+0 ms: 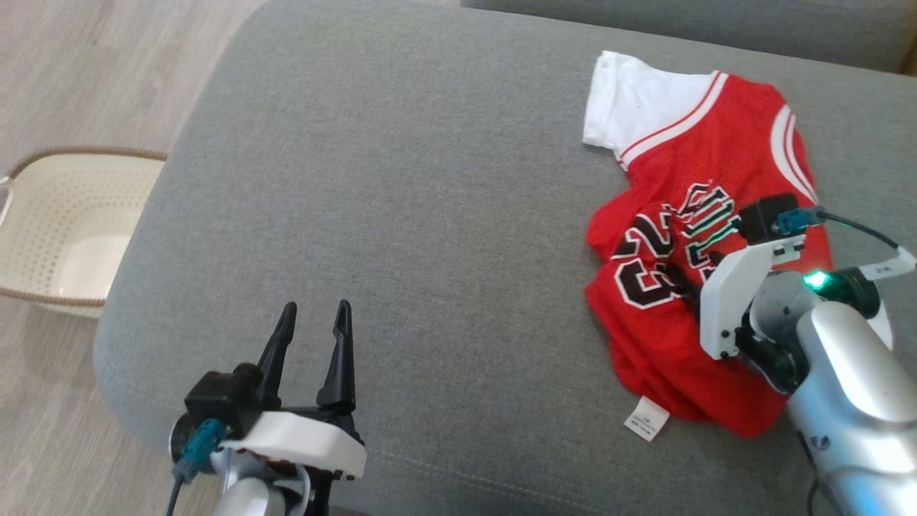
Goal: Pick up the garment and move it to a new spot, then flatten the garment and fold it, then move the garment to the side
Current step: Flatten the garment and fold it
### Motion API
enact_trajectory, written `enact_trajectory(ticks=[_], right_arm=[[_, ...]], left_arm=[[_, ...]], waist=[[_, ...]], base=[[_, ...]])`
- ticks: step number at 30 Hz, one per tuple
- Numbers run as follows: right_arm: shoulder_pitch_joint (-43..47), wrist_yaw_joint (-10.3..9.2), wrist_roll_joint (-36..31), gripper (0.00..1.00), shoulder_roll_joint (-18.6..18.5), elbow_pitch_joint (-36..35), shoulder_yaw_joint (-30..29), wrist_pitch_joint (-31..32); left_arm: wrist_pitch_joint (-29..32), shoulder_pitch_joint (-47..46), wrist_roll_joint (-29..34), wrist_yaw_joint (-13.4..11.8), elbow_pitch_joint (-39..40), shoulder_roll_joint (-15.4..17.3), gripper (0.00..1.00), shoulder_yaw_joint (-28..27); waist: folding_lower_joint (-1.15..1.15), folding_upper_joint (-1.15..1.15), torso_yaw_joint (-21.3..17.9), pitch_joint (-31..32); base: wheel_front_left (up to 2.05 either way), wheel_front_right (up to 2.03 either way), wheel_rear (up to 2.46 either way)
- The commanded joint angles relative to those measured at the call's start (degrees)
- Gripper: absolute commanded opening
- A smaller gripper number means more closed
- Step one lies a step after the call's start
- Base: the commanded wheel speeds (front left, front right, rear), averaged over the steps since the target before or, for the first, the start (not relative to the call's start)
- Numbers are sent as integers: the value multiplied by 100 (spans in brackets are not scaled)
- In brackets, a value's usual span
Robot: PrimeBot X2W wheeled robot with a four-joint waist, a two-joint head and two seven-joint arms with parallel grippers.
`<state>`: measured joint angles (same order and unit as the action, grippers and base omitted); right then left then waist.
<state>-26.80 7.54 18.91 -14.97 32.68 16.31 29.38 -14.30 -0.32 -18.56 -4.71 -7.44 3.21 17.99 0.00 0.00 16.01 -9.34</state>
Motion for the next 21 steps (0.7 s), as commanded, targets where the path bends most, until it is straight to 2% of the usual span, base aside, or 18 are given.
enact_trajectory(ticks=[1, 2, 3, 7, 11, 16, 21], right_arm=[[-262, -5, 102, 33, -108, -135, 128, 14], [-303, -5, 142, 14, -142, -128, 168, 1], [-346, -5, 176, 0, -168, -128, 202, -35], [-666, -5, 228, 0, -236, -207, 371, -436], [-1095, -5, 205, 0, -151, -212, 318, -879], [-1781, -5, 13, 0, 73, -12, -53, -1373], [-2506, -5, -444, 0, 165, 606, -680, -1723]], left_arm=[[-70, -216, -11, 19, 180, -27, 100, -165], [-70, -219, -7, 22, 180, -28, 100, -163], [-70, -221, -4, 24, 179, -29, 100, -161], [-70, -217, -45, 5, 200, -32, 100, -136], [-70, -233, -73, -28, 213, -32, 100, -110], [-70, -279, -99, -43, 211, -33, 100, -44], [-70, -353, -125, -28, 204, -33, 100, 60]], waist=[[0, 0, 71, -40], [0, 0, 88, -46], [0, 0, 102, -51], [0, 0, 128, -80], [0, 0, 108, -122], [0, 0, 87, -190], [0, 0, 176, -274]], base=[[0, 0, 0], [0, 0, 0], [0, 0, 0], [0, 0, 0], [0, 0, 0], [0, 0, 0], [0, 0, 0]])
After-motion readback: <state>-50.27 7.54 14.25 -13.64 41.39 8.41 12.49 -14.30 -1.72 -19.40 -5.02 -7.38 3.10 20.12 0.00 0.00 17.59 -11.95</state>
